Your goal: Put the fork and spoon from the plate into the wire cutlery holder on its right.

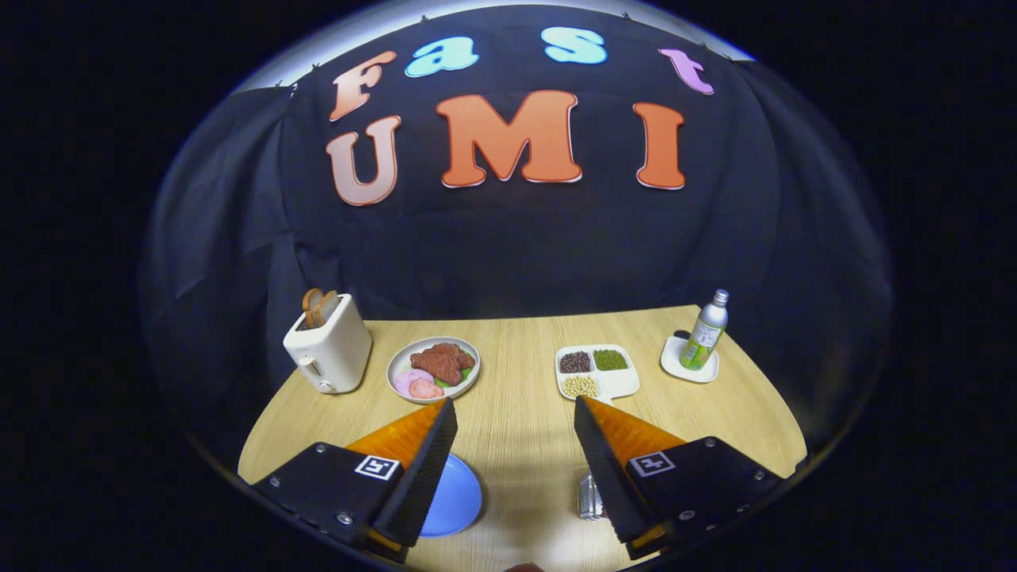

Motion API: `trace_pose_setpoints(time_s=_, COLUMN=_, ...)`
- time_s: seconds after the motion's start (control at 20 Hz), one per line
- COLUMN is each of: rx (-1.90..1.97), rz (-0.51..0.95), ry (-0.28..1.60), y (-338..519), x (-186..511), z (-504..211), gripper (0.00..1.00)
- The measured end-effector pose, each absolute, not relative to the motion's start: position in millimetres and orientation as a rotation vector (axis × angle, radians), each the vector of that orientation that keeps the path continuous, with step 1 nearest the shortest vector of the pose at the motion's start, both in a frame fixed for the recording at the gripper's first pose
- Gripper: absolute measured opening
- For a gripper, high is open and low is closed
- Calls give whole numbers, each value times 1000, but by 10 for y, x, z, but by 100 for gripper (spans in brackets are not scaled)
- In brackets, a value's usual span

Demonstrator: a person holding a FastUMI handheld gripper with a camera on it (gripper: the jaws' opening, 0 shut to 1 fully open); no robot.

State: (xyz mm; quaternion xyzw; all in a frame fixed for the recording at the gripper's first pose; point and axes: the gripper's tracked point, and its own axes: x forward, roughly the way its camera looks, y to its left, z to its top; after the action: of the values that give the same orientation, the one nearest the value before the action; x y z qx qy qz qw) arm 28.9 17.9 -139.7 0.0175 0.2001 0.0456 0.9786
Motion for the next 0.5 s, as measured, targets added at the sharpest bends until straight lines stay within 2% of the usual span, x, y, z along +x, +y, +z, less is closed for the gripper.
trace_pose_setpoints(time_s=0.35, rx=-3, rz=160, ry=340, y=812, x=190, z=-1491, gripper=89)
trace_pose_setpoints(time_s=0.5, rx=-18, rz=214, ry=398, y=1108, x=113, z=-1728, gripper=90)
